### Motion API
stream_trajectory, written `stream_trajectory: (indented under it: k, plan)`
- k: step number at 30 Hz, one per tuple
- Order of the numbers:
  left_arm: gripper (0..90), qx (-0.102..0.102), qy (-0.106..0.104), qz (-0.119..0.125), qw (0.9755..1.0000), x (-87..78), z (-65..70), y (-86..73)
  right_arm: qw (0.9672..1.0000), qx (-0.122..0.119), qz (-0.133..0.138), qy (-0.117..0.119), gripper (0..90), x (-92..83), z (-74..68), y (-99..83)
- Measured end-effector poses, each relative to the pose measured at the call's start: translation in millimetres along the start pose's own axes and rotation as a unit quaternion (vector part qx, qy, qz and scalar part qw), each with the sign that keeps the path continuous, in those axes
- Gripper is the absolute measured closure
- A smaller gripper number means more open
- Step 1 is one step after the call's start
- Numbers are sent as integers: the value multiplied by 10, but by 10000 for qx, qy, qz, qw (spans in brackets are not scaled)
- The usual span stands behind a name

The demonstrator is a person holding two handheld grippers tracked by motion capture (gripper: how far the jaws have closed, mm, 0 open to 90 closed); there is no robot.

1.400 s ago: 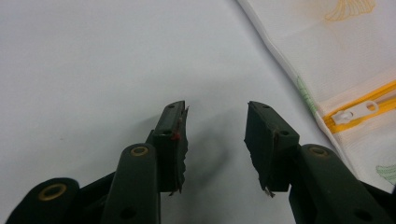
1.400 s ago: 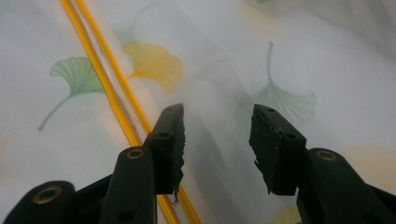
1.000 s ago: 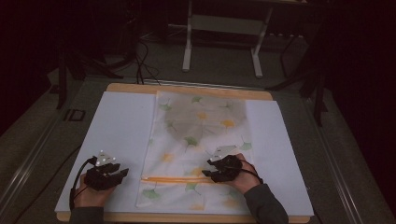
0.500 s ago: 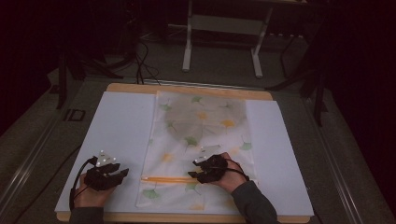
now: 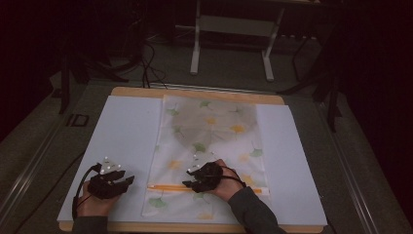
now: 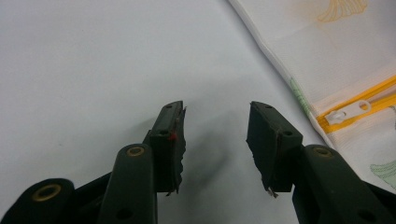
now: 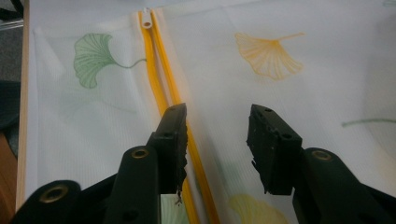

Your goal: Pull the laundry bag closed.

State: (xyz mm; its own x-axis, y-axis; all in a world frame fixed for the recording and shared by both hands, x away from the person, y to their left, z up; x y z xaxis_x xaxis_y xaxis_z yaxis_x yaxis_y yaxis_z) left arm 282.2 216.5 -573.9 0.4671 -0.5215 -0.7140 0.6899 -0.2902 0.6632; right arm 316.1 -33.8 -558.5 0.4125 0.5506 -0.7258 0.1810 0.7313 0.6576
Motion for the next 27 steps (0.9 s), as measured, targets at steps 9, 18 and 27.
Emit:
stream_trajectory:
  k: [9, 18, 27]
  plan:
    - [561, 6, -3, -4, 10000, 1, -5, -1, 9997, -58, 100, 195, 611, 108, -114, 117]
    - [561, 5, -11, -19, 10000, -3, -11, -5, 9994, -77, 182, 294, 636, 198, -215, 228]
    - [560, 2, -18, -24, 10000, 8, -11, -8, 9988, -160, 256, 393, 703, 301, -328, 323]
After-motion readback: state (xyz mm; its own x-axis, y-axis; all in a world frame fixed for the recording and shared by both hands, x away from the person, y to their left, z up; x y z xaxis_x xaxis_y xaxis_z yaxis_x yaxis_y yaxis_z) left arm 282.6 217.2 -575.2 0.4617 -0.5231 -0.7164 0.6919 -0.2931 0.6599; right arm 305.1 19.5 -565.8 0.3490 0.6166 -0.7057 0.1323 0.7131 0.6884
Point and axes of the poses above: each handheld gripper's, and its own axes: x roughly forward along the jaws, y roughly out of its top, z roughly to its right, the point moved 7 cm from there along x, roughly forward along the jaws, and after that the axes turned 14 degrees about -y, right-handed, at the moved point
